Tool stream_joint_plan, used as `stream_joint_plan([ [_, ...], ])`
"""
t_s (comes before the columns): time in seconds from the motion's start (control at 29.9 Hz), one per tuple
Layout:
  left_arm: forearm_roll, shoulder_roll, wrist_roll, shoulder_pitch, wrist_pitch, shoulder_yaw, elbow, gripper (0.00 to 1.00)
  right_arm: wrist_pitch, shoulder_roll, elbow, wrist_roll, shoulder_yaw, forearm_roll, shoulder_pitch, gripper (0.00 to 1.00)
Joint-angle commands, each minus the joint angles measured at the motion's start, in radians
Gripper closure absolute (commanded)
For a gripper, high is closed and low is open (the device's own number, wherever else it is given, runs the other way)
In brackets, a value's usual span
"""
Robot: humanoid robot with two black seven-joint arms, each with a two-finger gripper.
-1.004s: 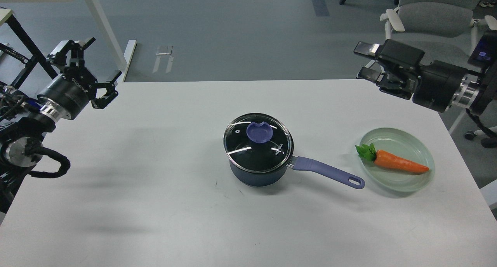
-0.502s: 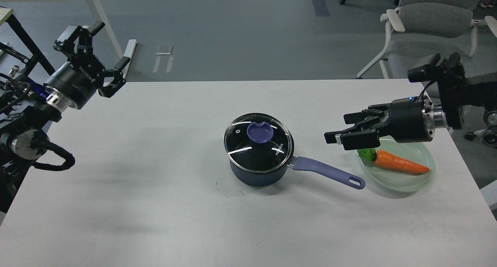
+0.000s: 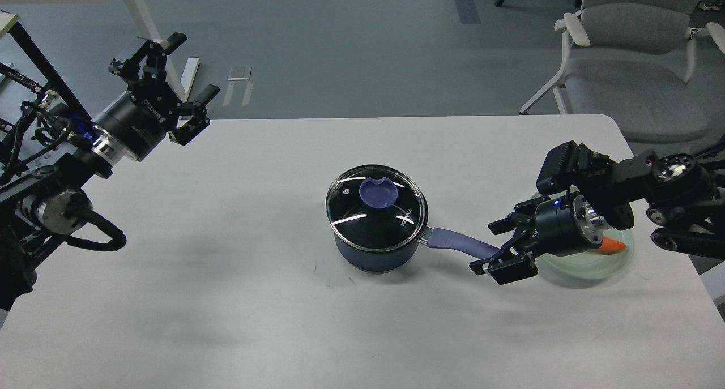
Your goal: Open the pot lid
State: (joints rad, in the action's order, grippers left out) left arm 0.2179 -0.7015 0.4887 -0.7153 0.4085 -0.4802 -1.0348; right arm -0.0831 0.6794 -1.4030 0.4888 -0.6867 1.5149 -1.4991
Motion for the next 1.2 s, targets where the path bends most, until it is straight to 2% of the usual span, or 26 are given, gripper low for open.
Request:
stream_joint_plan([
  [0.0, 0.000, 0.000, 0.000, -0.001, -0.017, 0.000, -0.030, 0.01, 0.012, -0.024, 0.012, 0.000, -0.014, 0.001, 0.011, 0.08],
  [0.07, -0.002, 0.000, 0.000, -0.001, -0.034, -0.001, -0.045, 0.01, 0.014, -0.026, 0.018, 0.000, -0.014, 0.001, 0.011, 0.11],
  [0.23, -0.002, 0.004, 0.000, -0.001, -0.046, -0.001, -0.051, 0.01, 0.016, -0.027, 0.019, 0.000, -0.017, 0.001, 0.011, 0.26],
  [0.33, 0.000, 0.004, 0.000, -0.001, -0.046, -0.001, -0.051, 0.01, 0.017, -0.027, 0.019, 0.000, -0.027, 0.001, 0.011, 0.45],
  [0.54, 0.000, 0.004, 0.000, -0.001, -0.046, 0.000, -0.064, 0.01, 0.026, -0.029, 0.019, 0.000, -0.028, 0.001, 0.013, 0.63],
  [0.67, 0.029, -0.001, 0.000, -0.001, -0.037, 0.002, -0.071, 0.01, 0.028, -0.029, 0.019, 0.000, -0.028, -0.001, 0.010, 0.64],
  [0.77, 0.156, 0.000, 0.000, -0.004, -0.034, 0.000, -0.097, 0.01, 0.028, -0.029, 0.019, 0.000, -0.030, 0.001, 0.010, 0.65],
  [0.87, 0.406, 0.007, 0.000, -0.026, -0.033, -0.003, -0.136, 0.01, 0.028, -0.029, 0.019, 0.000, -0.039, -0.001, 0.010, 0.68],
  [1.04, 0.824, 0.088, 0.000, -0.104, -0.054, -0.003, -0.172, 0.01, 0.028, -0.029, 0.019, 0.000, -0.043, -0.002, 0.010, 0.69],
  [1.1, 0.993, 0.109, 0.000, -0.140, -0.080, -0.001, -0.172, 0.01, 0.028, -0.029, 0.019, 0.000, -0.043, -0.002, 0.010, 0.69],
  [1.17, 1.189, 0.134, 0.000, -0.173, -0.140, 0.002, -0.172, 0.01, 0.028, -0.029, 0.019, 0.000, -0.045, -0.004, 0.010, 0.69],
])
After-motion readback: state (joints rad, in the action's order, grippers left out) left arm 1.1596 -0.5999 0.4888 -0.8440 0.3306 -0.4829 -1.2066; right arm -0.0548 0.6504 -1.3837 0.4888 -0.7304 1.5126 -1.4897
